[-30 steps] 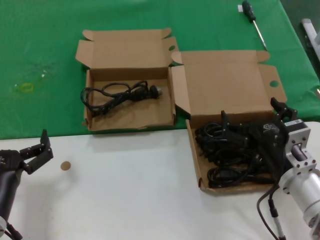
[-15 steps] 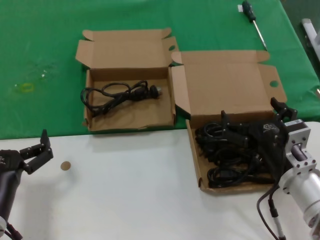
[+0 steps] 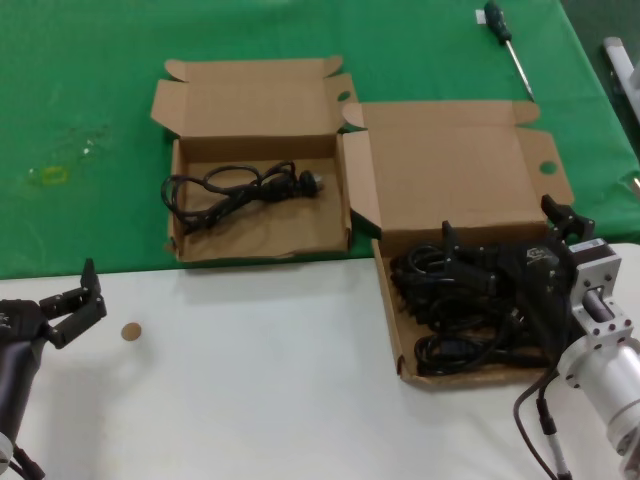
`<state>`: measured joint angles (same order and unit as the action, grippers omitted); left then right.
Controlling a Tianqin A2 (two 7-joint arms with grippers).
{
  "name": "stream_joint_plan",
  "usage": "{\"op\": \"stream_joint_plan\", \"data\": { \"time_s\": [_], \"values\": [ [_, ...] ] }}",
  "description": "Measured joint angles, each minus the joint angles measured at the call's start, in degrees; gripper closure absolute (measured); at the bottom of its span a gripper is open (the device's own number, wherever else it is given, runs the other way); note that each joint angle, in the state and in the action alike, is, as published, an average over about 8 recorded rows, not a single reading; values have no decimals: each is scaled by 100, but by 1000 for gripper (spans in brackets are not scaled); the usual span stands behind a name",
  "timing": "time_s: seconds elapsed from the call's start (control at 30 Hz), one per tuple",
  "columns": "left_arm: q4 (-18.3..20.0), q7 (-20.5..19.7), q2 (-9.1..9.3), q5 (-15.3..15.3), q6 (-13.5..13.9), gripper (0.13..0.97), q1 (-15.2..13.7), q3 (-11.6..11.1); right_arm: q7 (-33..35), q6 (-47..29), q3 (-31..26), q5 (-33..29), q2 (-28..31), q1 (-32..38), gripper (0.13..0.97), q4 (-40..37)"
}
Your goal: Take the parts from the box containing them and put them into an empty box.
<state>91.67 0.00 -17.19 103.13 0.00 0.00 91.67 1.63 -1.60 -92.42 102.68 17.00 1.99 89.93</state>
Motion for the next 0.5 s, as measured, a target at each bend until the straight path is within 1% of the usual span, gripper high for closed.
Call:
{"op": "stream_joint_plan", "data": {
  "time_s": [0.5],
  "values": [
    [0, 0, 0, 0, 0, 132, 0, 0, 0, 0, 0, 0, 0, 0, 129, 0]
  ]
}}
